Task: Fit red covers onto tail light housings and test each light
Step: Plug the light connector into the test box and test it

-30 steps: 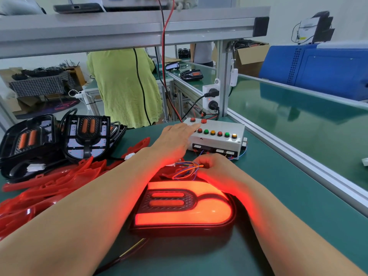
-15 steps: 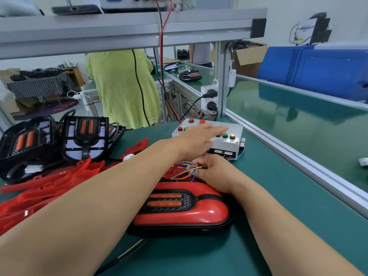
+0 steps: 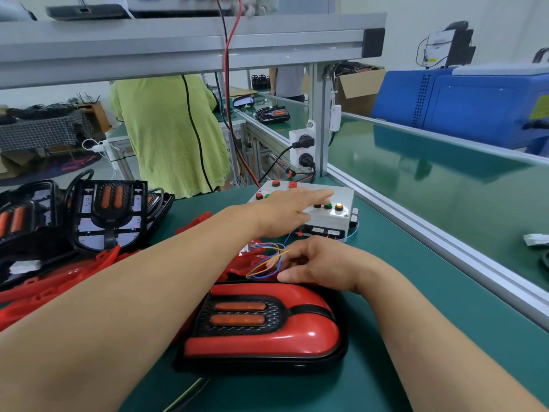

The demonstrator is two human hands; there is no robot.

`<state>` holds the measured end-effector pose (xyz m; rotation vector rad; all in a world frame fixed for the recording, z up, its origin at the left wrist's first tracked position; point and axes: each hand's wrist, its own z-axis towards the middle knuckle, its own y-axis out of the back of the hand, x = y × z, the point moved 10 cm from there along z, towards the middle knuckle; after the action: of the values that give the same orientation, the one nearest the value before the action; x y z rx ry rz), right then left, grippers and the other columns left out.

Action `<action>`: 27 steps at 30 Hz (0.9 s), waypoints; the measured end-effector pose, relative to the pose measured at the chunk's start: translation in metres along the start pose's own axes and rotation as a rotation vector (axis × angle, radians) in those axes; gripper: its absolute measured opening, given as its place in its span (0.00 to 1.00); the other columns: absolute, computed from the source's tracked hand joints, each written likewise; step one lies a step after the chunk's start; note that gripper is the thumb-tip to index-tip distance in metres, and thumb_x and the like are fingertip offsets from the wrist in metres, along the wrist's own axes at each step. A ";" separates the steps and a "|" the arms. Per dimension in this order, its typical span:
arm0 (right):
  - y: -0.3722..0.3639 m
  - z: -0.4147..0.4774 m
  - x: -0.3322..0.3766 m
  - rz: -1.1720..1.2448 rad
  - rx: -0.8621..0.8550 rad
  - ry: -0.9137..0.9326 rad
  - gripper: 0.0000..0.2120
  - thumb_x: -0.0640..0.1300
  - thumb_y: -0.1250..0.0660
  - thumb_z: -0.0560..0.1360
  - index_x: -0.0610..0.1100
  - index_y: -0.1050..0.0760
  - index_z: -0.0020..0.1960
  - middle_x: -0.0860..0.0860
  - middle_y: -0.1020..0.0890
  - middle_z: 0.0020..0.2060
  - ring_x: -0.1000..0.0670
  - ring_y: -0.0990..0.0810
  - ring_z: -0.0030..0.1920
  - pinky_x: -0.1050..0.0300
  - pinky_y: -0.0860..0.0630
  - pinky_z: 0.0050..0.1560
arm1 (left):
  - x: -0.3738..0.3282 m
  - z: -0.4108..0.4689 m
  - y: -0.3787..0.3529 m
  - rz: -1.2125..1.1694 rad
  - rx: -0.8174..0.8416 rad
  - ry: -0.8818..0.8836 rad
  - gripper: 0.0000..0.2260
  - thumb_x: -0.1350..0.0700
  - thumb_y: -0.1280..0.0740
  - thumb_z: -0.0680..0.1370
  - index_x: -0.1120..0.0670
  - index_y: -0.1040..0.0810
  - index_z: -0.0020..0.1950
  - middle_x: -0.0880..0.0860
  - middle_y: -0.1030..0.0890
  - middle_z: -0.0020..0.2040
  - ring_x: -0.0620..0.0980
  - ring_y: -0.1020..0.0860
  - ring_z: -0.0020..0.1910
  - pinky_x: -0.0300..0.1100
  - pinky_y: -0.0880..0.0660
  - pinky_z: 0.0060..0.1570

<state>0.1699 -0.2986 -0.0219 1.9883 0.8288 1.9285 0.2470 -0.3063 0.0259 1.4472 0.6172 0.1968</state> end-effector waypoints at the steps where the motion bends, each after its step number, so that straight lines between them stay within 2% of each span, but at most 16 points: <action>1: -0.001 -0.001 0.000 -0.043 0.026 -0.006 0.07 0.42 0.27 0.76 0.50 0.16 0.53 0.53 0.14 0.48 0.50 0.16 0.51 0.52 0.23 0.62 | 0.000 0.000 0.000 -0.002 -0.001 -0.003 0.31 0.63 0.42 0.81 0.44 0.46 0.80 0.41 0.34 0.76 0.47 0.40 0.76 0.51 0.44 0.75; 3: -0.002 -0.003 0.002 -0.165 0.052 -0.014 0.12 0.39 0.29 0.76 0.51 0.17 0.57 0.54 0.14 0.50 0.52 0.17 0.53 0.57 0.23 0.60 | 0.000 -0.001 0.000 -0.007 -0.002 -0.003 0.31 0.63 0.42 0.81 0.44 0.47 0.80 0.40 0.33 0.75 0.46 0.40 0.76 0.50 0.44 0.76; 5: -0.002 -0.005 0.002 -0.215 0.062 -0.022 0.13 0.35 0.29 0.74 0.53 0.17 0.52 0.56 0.14 0.45 0.57 0.18 0.44 0.61 0.22 0.53 | 0.001 0.000 0.000 -0.005 -0.006 0.000 0.31 0.63 0.42 0.81 0.43 0.47 0.80 0.39 0.33 0.75 0.46 0.40 0.76 0.50 0.44 0.76; 7: 0.006 -0.008 -0.003 -0.157 0.043 -0.069 0.19 0.30 0.31 0.73 0.56 0.17 0.46 0.59 0.16 0.36 0.61 0.21 0.35 0.65 0.21 0.43 | 0.000 0.000 0.000 -0.004 -0.007 -0.001 0.30 0.63 0.42 0.81 0.43 0.47 0.80 0.39 0.33 0.75 0.46 0.40 0.76 0.50 0.45 0.76; 9: 0.021 -0.013 -0.010 -0.129 -0.012 -0.107 0.22 0.27 0.33 0.71 0.56 0.17 0.44 0.59 0.16 0.34 0.62 0.21 0.33 0.68 0.22 0.41 | -0.001 -0.001 0.001 -0.009 -0.010 -0.003 0.30 0.63 0.43 0.81 0.43 0.47 0.80 0.39 0.33 0.75 0.46 0.40 0.76 0.49 0.44 0.76; 13: 0.040 -0.019 -0.016 -0.193 -0.056 -0.138 0.20 0.30 0.31 0.72 0.56 0.16 0.43 0.56 0.14 0.39 0.61 0.21 0.36 0.72 0.24 0.41 | -0.005 -0.003 0.001 0.008 -0.034 -0.018 0.29 0.63 0.43 0.82 0.45 0.47 0.80 0.40 0.33 0.75 0.48 0.38 0.76 0.51 0.42 0.74; 15: 0.041 -0.019 -0.017 -0.198 -0.068 -0.146 0.20 0.30 0.32 0.72 0.56 0.16 0.44 0.54 0.13 0.41 0.60 0.21 0.36 0.70 0.24 0.43 | -0.008 -0.003 0.001 0.029 -0.057 -0.031 0.29 0.63 0.43 0.82 0.46 0.46 0.80 0.42 0.32 0.75 0.50 0.37 0.75 0.53 0.41 0.73; 18: 0.037 -0.018 -0.015 -0.224 -0.062 -0.142 0.18 0.32 0.31 0.72 0.56 0.16 0.46 0.54 0.13 0.42 0.60 0.20 0.37 0.67 0.23 0.46 | -0.008 -0.002 -0.001 0.056 -0.098 -0.043 0.28 0.63 0.42 0.82 0.48 0.45 0.80 0.49 0.30 0.75 0.53 0.35 0.74 0.54 0.39 0.71; 21: 0.030 -0.016 -0.014 -0.300 -0.028 -0.132 0.18 0.34 0.30 0.73 0.56 0.16 0.51 0.57 0.15 0.40 0.61 0.20 0.37 0.69 0.24 0.44 | -0.006 0.000 -0.004 0.107 -0.155 -0.053 0.26 0.63 0.42 0.82 0.49 0.41 0.79 0.56 0.28 0.71 0.57 0.31 0.70 0.57 0.36 0.68; 24: 0.027 -0.015 -0.010 -0.403 -0.031 -0.104 0.19 0.36 0.31 0.72 0.57 0.17 0.56 0.57 0.14 0.47 0.56 0.18 0.46 0.63 0.24 0.50 | -0.006 0.001 -0.004 0.141 -0.216 -0.085 0.23 0.62 0.40 0.81 0.51 0.36 0.77 0.56 0.26 0.69 0.56 0.29 0.68 0.58 0.34 0.65; 27: 0.027 -0.014 -0.011 -0.399 -0.030 -0.110 0.19 0.37 0.31 0.72 0.57 0.17 0.56 0.58 0.15 0.48 0.57 0.18 0.46 0.63 0.25 0.50 | -0.005 0.004 -0.007 0.184 -0.227 -0.100 0.24 0.63 0.40 0.81 0.50 0.36 0.77 0.55 0.25 0.69 0.56 0.29 0.69 0.57 0.34 0.66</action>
<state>0.1628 -0.3296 -0.0151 1.7321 1.0651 1.5819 0.2433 -0.3135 0.0209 1.2847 0.3677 0.3263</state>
